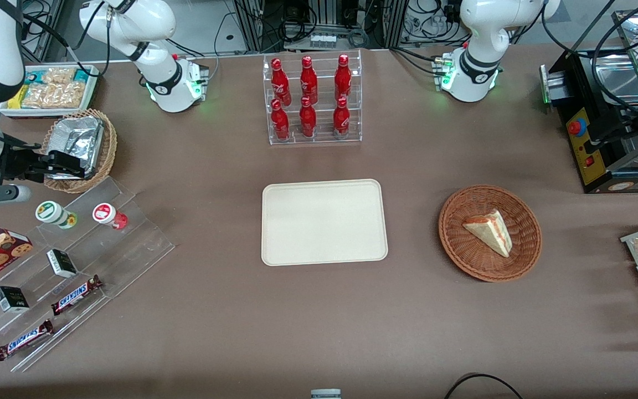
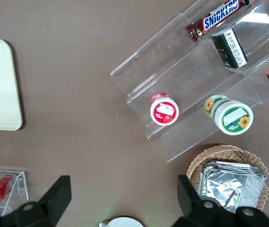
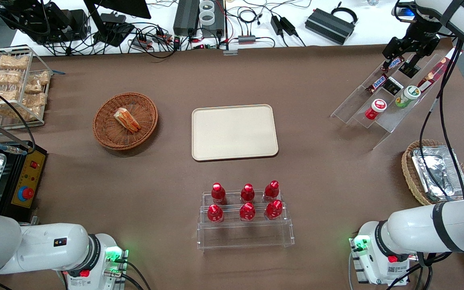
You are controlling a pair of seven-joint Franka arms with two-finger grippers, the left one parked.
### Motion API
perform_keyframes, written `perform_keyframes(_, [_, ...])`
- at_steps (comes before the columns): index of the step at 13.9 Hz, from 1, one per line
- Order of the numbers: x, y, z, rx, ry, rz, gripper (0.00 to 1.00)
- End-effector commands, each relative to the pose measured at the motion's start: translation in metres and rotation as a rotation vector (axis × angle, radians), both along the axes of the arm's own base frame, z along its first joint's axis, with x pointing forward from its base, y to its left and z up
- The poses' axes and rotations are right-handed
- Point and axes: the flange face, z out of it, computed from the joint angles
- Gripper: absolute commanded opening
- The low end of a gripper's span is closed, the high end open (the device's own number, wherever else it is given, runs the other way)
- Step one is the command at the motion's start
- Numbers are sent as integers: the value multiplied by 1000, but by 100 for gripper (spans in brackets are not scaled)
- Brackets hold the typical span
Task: Place green gum on tray
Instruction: 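Move the right gripper down over the green-labelled gum jar on the stand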
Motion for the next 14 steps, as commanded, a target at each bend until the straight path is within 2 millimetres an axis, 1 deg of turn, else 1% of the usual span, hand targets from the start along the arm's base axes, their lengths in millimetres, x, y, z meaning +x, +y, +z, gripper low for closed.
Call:
perform_keyframes(1, [4, 1, 9, -14, 1, -20, 100])
perform_keyframes(4, [6, -6, 3, -54, 0, 2, 100])
perform_keyframes(5, [7, -12, -3, -53, -6, 4, 100])
perform_keyframes(6, [5, -17, -11, -43, -12, 46, 100])
perform_keyframes(7, [4, -25, -20, -29, -24, 128, 100])
perform_keyframes(8, [4, -38, -26, -21, -38, 182, 100])
perform_keyframes(9, [5, -44, -35, -14, -45, 237, 100])
perform_keyframes(12, [6, -85, -58, 2, -98, 485, 100])
perform_keyframes(13, [9, -104, -72, 11, -101, 570, 100])
perform_keyframes(14, [12, -113, -81, 12, -110, 634, 100])
